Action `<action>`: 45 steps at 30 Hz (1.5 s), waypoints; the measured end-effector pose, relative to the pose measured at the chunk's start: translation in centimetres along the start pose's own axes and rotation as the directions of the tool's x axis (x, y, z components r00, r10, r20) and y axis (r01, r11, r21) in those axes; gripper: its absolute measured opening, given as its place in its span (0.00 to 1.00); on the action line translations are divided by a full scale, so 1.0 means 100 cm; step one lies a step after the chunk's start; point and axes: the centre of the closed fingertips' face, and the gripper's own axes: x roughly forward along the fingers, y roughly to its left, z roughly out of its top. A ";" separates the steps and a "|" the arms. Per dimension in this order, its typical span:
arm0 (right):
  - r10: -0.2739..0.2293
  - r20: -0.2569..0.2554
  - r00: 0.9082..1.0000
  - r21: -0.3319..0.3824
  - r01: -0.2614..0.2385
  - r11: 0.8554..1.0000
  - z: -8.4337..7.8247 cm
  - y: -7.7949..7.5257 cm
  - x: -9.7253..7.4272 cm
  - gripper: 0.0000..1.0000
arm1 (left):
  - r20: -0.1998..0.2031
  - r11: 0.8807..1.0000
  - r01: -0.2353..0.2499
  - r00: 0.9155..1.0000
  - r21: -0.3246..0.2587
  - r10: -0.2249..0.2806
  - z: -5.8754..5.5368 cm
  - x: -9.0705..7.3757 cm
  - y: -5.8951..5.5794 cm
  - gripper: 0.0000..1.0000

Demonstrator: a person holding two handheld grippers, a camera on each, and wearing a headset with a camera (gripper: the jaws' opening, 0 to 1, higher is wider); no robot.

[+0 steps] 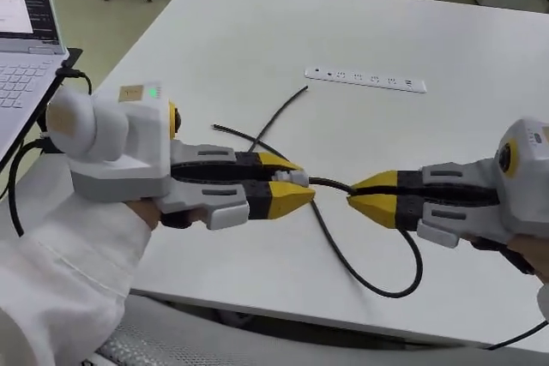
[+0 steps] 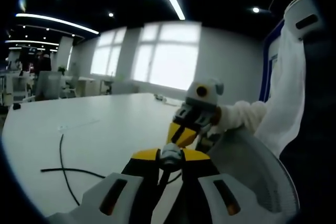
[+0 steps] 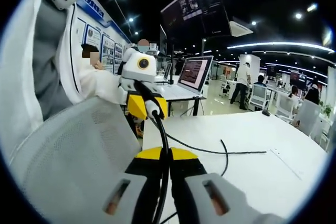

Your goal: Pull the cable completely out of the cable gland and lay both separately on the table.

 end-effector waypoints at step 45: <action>0.147 0.114 0.983 0.027 -0.151 0.988 0.045 0.020 0.022 0.04 | 0.005 1.000 0.011 1.000 0.020 -0.011 0.000 0.003 -0.003 0.17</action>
